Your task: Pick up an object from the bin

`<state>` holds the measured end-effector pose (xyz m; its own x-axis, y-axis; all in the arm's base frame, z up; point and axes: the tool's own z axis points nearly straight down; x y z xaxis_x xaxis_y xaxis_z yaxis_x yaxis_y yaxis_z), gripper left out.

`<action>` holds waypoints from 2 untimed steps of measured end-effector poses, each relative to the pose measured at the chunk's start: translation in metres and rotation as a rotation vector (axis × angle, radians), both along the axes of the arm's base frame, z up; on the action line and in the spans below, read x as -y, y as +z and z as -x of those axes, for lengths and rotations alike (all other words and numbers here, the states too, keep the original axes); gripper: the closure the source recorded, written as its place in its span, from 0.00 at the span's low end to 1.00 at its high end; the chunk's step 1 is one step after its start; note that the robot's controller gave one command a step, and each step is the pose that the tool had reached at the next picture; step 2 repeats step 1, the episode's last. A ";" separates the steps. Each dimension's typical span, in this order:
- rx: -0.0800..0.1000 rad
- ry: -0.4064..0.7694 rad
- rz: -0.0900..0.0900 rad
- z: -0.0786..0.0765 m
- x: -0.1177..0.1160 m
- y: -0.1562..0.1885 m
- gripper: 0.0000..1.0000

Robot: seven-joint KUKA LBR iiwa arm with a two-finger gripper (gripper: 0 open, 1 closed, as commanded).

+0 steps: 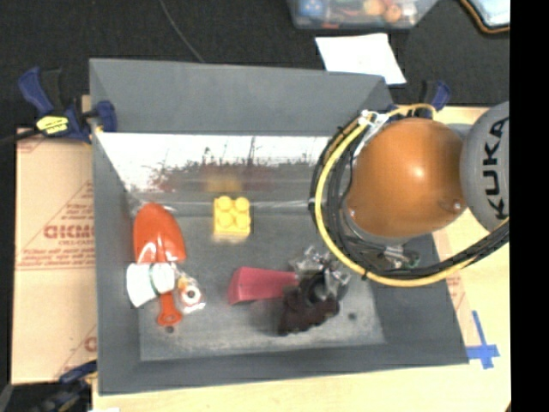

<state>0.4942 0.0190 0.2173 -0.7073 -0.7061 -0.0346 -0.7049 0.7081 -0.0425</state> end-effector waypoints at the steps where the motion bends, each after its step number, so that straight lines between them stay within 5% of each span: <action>1: 0.015 0.027 -0.002 -0.040 -0.044 0.035 1.00; 2: 0.015 0.027 -0.002 -0.040 -0.044 0.035 1.00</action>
Offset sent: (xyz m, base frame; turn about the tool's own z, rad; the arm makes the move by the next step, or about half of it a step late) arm -0.0043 0.0196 -0.0199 0.0057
